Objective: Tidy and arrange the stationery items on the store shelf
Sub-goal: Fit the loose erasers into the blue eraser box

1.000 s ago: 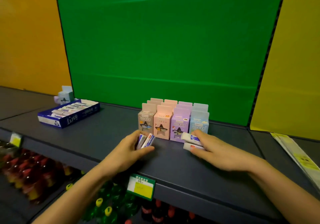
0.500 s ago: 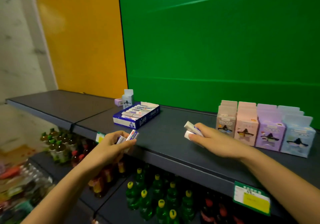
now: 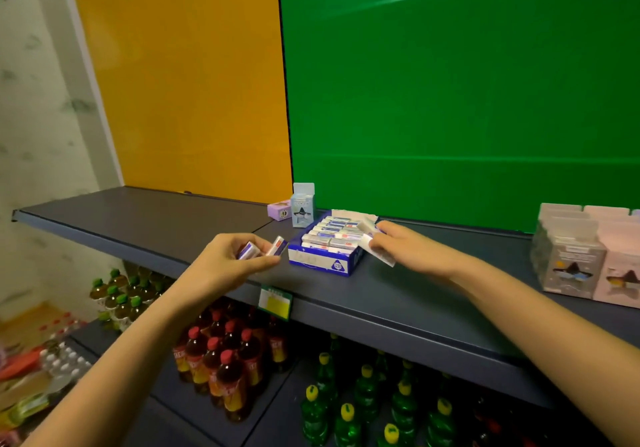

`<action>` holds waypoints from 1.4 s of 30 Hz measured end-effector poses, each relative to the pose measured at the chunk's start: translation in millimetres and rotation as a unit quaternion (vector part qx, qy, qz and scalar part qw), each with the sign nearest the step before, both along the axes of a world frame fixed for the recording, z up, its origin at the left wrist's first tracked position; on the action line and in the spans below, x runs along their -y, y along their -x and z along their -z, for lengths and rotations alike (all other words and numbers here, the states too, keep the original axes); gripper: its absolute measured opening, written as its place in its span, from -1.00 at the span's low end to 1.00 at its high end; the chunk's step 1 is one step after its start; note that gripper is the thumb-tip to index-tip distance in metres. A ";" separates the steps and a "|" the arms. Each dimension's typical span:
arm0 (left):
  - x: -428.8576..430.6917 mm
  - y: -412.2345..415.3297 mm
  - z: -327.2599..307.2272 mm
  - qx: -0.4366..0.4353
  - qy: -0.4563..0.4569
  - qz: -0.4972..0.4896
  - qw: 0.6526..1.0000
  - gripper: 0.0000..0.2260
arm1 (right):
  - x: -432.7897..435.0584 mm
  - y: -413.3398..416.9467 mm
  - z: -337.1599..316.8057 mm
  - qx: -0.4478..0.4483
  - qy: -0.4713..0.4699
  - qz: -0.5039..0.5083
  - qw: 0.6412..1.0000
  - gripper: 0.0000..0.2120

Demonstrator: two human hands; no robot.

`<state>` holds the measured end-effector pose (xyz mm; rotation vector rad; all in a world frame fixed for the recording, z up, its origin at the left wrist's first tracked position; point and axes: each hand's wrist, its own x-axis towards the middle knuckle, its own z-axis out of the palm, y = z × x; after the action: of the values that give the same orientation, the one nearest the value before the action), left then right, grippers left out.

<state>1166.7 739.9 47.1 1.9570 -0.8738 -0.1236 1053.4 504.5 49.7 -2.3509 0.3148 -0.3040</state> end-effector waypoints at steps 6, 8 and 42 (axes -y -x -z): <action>36.2 -57.2 -11.1 0.116 -0.033 0.002 0.993 -0.85 | 6.9 -43.4 -11.3 0.006 0.047 -0.034 0.998 -0.84; 51.1 -71.4 -14.3 0.144 -0.051 0.017 0.988 -0.87 | 11.3 -54.8 -11.9 0.009 0.076 -0.035 0.996 -0.75; 117.1 -167.9 9.6 0.251 -0.114 0.347 0.896 -0.88 | -19.7 -94.0 10.1 -0.041 0.265 0.162 0.950 -0.74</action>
<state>1334.6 622.8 37.5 1.8184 -1.9616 -0.1400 1147.4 524.2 39.6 -2.8421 0.7423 -0.4974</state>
